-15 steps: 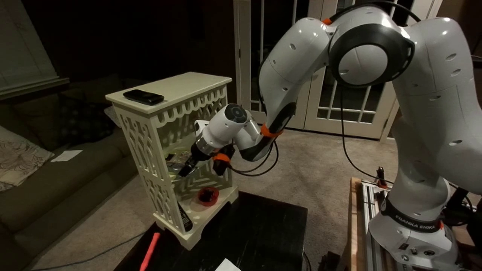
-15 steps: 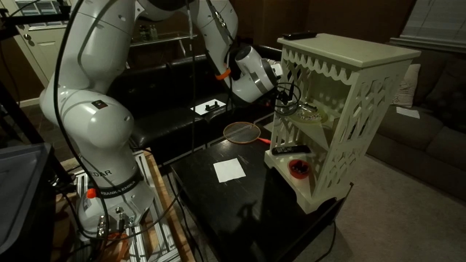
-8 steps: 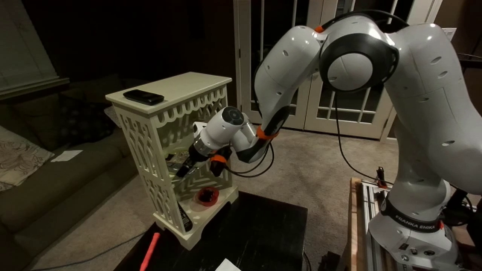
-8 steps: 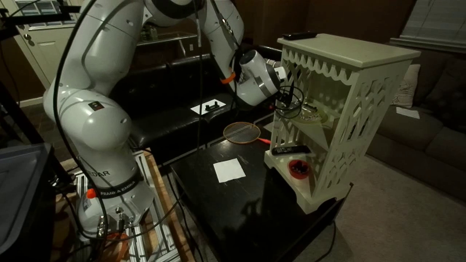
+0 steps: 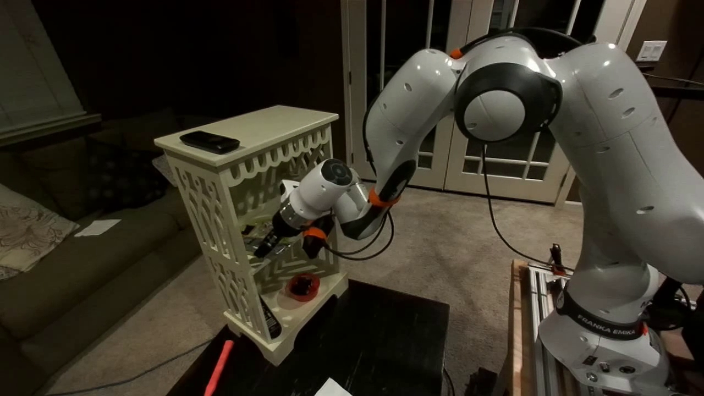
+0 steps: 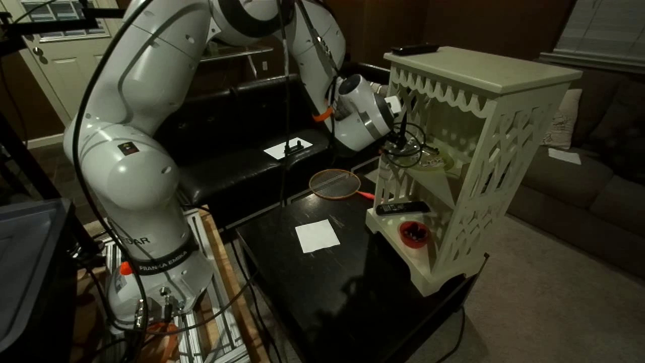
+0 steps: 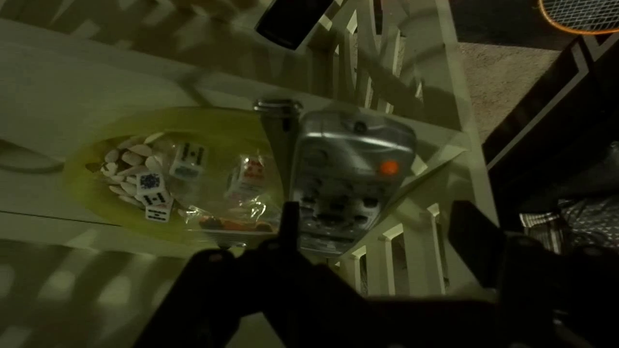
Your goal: Remove the grey remote from the middle shelf and put it in the bottom shelf
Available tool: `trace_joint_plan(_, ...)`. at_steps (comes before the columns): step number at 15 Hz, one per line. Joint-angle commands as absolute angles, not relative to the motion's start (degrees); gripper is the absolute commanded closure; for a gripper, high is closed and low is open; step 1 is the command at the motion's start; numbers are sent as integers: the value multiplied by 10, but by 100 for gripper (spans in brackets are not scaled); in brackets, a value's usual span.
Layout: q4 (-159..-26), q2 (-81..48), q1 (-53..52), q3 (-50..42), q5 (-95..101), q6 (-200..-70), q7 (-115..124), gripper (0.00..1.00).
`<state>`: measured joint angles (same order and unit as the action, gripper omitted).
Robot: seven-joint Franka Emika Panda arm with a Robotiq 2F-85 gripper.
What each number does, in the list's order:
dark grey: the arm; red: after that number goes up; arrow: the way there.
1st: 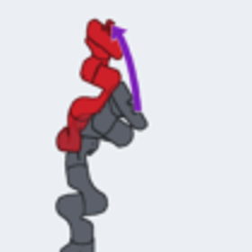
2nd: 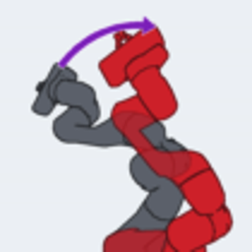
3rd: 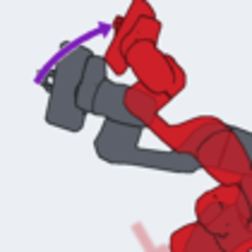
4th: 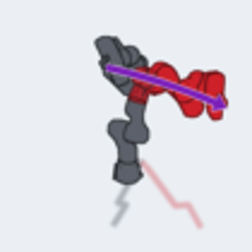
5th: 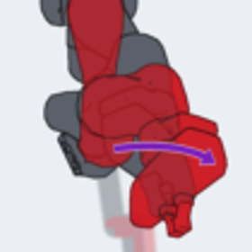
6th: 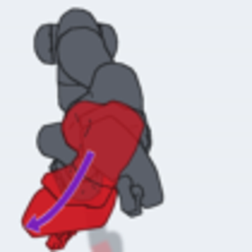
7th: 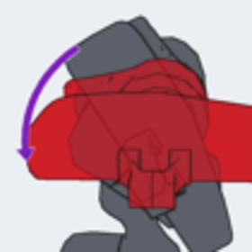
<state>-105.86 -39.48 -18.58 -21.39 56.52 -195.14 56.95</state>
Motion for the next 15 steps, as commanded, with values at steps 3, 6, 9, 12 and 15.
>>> trace_joint_plan(3, -1024, -417, -160, -194, 567, -1962, 565, 18)
trace_joint_plan(6, -1017, -423, -152, -188, 568, -1961, 563, 16)
trace_joint_plan(9, -1011, -427, -144, -181, 569, -1960, 561, 19)
trace_joint_plan(12, -1008, -432, -136, -174, 569, -1959, 560, 24)
trace_joint_plan(15, -1009, -432, -132, -166, 571, -1957, 557, 41)
